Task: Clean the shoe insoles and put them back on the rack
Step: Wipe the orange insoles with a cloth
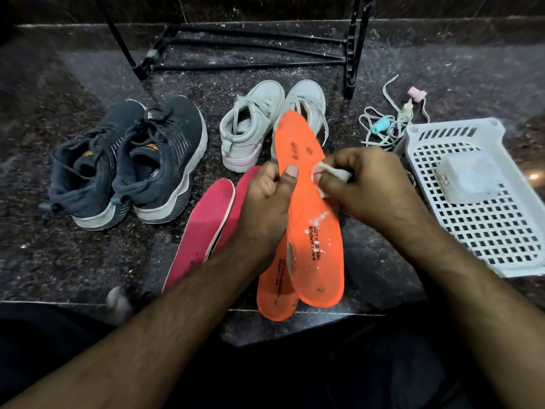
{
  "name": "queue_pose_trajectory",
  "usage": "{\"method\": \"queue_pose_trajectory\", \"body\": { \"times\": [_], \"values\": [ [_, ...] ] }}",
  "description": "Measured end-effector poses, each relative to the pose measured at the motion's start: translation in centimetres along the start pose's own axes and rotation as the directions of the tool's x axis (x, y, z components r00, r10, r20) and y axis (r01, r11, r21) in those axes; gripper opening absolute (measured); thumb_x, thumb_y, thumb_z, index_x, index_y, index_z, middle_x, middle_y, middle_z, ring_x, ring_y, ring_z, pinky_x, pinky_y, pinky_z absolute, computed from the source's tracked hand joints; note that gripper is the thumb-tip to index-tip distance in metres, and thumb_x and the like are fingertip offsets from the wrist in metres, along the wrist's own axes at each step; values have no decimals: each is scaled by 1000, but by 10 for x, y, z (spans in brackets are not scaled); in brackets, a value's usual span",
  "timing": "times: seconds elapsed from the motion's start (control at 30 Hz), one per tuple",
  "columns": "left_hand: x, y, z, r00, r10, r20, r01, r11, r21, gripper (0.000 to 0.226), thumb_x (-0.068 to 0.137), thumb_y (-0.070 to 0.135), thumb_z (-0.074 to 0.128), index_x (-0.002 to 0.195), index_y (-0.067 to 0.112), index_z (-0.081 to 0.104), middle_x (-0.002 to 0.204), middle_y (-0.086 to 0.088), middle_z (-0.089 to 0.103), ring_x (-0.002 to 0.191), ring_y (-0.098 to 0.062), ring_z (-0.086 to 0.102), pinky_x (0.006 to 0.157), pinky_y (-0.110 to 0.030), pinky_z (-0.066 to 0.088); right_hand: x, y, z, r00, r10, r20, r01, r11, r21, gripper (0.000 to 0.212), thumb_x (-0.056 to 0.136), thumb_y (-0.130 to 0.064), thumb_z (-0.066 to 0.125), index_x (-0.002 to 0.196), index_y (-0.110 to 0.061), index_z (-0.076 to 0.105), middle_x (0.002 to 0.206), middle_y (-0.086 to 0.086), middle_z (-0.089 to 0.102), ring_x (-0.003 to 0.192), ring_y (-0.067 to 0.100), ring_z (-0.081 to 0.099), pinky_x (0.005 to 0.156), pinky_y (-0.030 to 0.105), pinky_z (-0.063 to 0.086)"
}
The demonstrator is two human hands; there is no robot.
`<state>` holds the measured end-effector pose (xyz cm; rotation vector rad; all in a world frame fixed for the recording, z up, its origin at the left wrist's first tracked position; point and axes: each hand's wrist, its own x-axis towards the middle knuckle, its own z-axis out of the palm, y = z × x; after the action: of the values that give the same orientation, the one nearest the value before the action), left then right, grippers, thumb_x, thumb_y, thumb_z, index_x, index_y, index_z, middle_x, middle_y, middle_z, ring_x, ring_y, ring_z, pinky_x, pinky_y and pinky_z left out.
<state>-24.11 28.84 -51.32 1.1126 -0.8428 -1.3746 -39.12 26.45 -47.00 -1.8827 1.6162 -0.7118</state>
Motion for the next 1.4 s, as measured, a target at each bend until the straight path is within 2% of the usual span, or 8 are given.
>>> {"method": "queue_pose_trajectory", "body": {
  "times": [0.2,0.37,0.63,0.73,0.87,1.03,1.23,1.4],
  "values": [
    [4,-1,-3,995,44,-92,-40,998,45,36,101,23,55,110,-12,48,94,-17,56,86,-28,48,76,-42,44,-25,-25,11,971,-96,220,91,995,33,14,85,-31,73,73,-23,73,56,-10,66,47,-2,53,49,10,36],
    [-1,-4,-2,1000,13,-11,-12,998,58,14,106,16,49,110,3,53,80,-14,62,61,-16,55,55,-29,48,-8,-12,8,998,-53,44,54,998,-28,3,80,-25,74,78,-25,72,66,-6,70,56,2,58,55,13,40],
    [8,-11,-13,975,104,-194,-69,982,177,18,104,20,53,86,16,53,69,4,60,63,-10,52,63,-31,44,-29,-27,27,955,-196,221,221,970,-97,5,83,-25,70,83,-24,74,74,-3,73,70,12,65,64,22,43],
    [9,-10,-12,976,105,-189,-75,984,160,18,103,20,55,85,19,53,74,-3,61,65,-16,52,64,-34,44,-18,-20,24,966,-176,189,194,977,-86,3,83,-25,73,85,-25,74,80,-4,71,76,12,64,64,18,37],
    [6,-9,-10,983,95,-157,-75,988,133,17,104,17,53,87,17,52,69,-6,58,55,-14,50,52,-28,43,-11,-15,23,979,-193,64,199,972,-125,9,82,-23,75,91,-21,74,85,-3,61,81,17,60,70,21,35],
    [6,-1,-9,978,111,-174,-92,990,110,25,106,11,47,82,18,47,54,13,58,49,3,50,51,-15,42,-26,-28,19,944,-261,202,277,959,-56,3,84,-28,73,81,-26,74,74,-7,67,71,8,63,67,21,43],
    [8,3,-8,986,24,-164,-21,1000,20,11,105,19,52,99,12,58,74,-4,71,60,-16,62,60,-31,54,-3,1,-4,997,-13,-78,24,990,140,24,84,-45,68,95,-24,72,87,-4,72,75,14,67,76,39,56],
    [7,0,-7,983,-41,-181,39,999,-12,24,102,29,57,100,5,59,83,-17,69,70,-25,61,68,-37,53,-4,13,12,995,74,67,-84,984,157,29,77,-51,65,95,-28,71,79,-6,74,74,16,69,78,47,57]
  ]
}}
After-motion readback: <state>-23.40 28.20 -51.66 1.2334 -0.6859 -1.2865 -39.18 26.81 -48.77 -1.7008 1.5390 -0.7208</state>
